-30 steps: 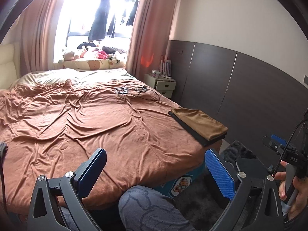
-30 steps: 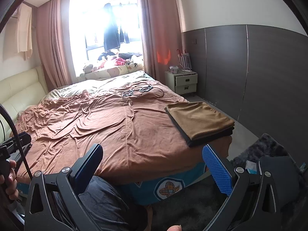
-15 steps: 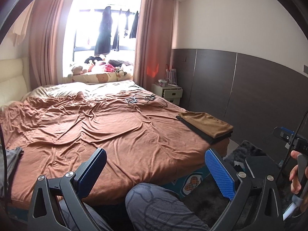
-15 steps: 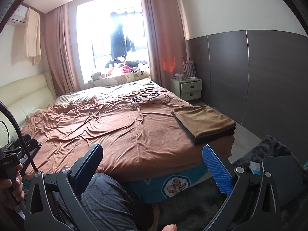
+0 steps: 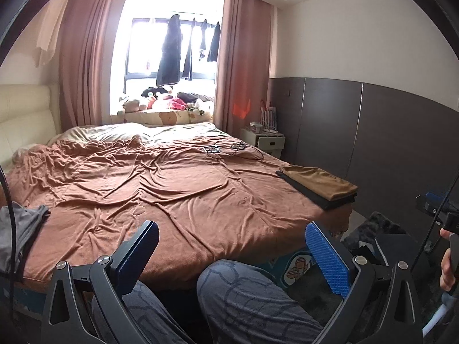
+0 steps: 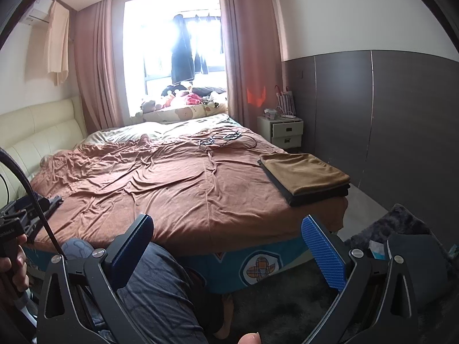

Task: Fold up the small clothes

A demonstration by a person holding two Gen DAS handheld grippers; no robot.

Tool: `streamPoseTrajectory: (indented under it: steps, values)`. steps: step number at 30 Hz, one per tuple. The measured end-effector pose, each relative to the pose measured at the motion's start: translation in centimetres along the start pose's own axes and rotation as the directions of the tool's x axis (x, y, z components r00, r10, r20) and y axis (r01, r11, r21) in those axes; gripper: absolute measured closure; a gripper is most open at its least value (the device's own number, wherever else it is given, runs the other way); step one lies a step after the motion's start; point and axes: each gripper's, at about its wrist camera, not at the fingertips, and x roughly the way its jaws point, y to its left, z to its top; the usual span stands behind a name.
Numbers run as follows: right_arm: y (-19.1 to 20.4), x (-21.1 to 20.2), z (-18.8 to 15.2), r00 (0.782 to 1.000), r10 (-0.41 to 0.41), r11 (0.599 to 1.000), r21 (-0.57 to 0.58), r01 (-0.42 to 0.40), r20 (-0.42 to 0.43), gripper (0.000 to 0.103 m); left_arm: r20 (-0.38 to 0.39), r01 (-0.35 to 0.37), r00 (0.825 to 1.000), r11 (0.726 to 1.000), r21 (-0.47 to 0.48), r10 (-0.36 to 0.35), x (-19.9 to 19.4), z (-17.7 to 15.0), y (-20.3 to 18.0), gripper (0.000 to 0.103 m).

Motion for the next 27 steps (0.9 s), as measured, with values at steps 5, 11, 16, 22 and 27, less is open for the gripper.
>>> streamPoseTrajectory:
  steps: [5,11,16,22,27]
  values:
    - [1.3,-0.1,-0.3,1.0,-0.018,0.999,-0.039,0.018,-0.001,0.0,0.009,-0.028,1.0,1.0,0.0,0.028,-0.4,-0.7,0.0,0.0]
    - [1.9,0.3,-0.3,1.0,-0.012,0.999,-0.051,0.012,0.0,0.0,0.002,-0.055,0.998,0.998,0.005,0.055,-0.2,-1.1,0.0,0.0]
    - [1.8,0.3,-1.0,1.0,-0.009,0.999,-0.033,0.009,-0.004,0.0,-0.002,-0.054,0.999,0.999,0.007,0.054,-0.4,-1.2,0.1,0.0]
    - [1.6,-0.1,-1.2,1.0,-0.007,1.0,-0.021,0.007,-0.01,0.0,0.009,-0.058,0.998,0.998,0.008,0.058,-0.9,-1.1,0.0,0.0]
    - [1.7,-0.4,-1.0,1.0,-0.007,1.0,-0.02,0.007,-0.009,0.0,0.009,-0.058,0.998,0.998,0.012,0.058,-1.0,-1.1,-0.1,0.0]
